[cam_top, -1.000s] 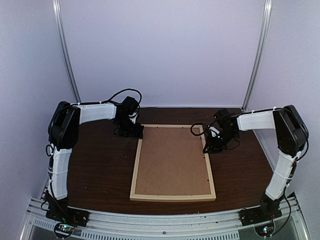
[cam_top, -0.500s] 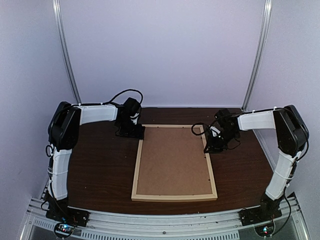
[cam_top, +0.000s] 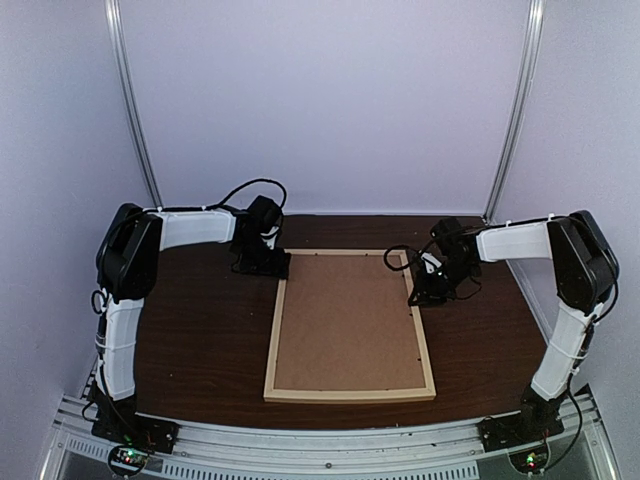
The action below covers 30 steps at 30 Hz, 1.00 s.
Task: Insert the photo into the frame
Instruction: Press the fastener onto the backboard.
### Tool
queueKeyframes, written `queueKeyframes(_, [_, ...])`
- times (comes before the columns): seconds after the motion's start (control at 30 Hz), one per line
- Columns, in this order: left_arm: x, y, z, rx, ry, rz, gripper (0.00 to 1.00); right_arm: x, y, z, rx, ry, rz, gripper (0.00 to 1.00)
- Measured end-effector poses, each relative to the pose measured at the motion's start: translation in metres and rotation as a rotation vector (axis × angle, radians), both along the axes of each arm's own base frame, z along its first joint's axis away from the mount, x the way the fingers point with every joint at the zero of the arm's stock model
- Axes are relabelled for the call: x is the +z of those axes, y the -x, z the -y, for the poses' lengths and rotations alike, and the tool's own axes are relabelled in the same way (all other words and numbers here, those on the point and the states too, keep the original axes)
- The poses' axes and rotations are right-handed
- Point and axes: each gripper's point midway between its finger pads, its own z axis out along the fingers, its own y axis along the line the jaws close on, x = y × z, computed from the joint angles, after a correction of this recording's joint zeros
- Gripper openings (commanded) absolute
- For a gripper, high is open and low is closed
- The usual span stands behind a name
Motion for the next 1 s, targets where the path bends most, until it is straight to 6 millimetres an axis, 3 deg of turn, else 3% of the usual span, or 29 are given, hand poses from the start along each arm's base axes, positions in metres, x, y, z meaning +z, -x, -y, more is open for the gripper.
queueKeyframes(0.33, [0.000,0.000,0.003,-0.006,0.011,0.000,0.84,0.001,0.000,-0.001,-0.003,-0.009,-0.001,0.00])
queueKeyframes(0.57, [-0.007,0.024,0.050,-0.115,0.094,-0.023,0.85,0.001,0.000,-0.001,-0.004,-0.009,-0.001,0.00])
queueKeyframes(0.77, [-0.006,0.026,0.049,-0.117,0.109,-0.013,0.86,0.001,0.000,0.000,-0.007,-0.010,0.000,0.00])
queueKeyframes(1.0, [0.011,0.053,0.023,-0.103,0.056,0.008,0.88,0.001,0.000,0.000,-0.010,-0.010,0.000,0.00])
